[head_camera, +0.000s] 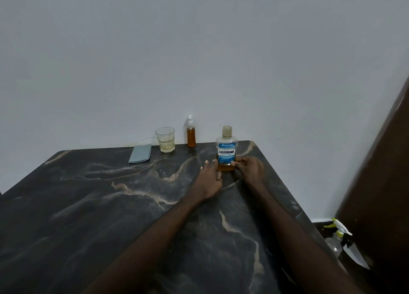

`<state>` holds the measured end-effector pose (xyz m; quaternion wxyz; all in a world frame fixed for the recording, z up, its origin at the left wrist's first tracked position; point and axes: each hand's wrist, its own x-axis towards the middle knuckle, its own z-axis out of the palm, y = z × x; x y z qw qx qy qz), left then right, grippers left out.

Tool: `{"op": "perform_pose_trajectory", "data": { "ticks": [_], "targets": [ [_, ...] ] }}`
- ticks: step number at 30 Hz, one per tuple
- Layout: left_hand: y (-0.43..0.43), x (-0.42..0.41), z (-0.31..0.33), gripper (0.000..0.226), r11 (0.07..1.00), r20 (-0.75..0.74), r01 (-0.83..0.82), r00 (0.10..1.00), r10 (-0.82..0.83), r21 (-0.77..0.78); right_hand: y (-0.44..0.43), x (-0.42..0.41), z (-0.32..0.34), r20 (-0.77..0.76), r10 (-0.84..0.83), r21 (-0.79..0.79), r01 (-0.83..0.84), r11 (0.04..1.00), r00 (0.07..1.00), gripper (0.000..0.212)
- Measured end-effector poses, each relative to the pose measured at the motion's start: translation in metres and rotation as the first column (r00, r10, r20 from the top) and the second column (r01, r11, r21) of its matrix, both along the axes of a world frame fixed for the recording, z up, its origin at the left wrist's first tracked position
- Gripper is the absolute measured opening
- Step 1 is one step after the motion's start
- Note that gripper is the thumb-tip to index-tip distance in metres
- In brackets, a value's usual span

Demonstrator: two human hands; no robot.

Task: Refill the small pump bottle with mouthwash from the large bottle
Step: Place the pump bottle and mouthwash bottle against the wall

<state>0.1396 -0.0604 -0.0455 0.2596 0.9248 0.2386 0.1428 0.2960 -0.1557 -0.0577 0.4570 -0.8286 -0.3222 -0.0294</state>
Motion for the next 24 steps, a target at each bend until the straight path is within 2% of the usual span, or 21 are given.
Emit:
{"op": "perform_pose_trajectory", "data": {
  "ticks": [6, 9, 16, 24],
  "targets": [
    [0.038, 0.033, 0.002, 0.055, 0.998, 0.047, -0.026, 0.998, 0.029, -0.063, 0.036, 0.031, -0.001, 0.012, -0.011, -0.039, 0.011, 0.999, 1.000, 0.024],
    [0.051, 0.048, 0.000, 0.054, 0.998, 0.037, -0.038, 0.999, 0.040, -0.059, 0.050, 0.044, -0.002, 0.010, -0.033, -0.044, 0.034, 0.998, 0.999, 0.022],
    [0.071, 0.075, 0.002, 0.076, 0.998, -0.059, -0.043, 0.997, 0.040, -0.043, 0.080, 0.073, 0.000, -0.004, -0.023, -0.051, 0.023, 0.998, 1.000, 0.028],
    [0.094, 0.095, -0.001, 0.082, 0.999, -0.098, -0.039, 0.994, 0.039, 0.002, 0.101, 0.088, -0.001, 0.076, 0.001, -0.034, 0.001, 0.999, 0.997, 0.030]
  ]
}}
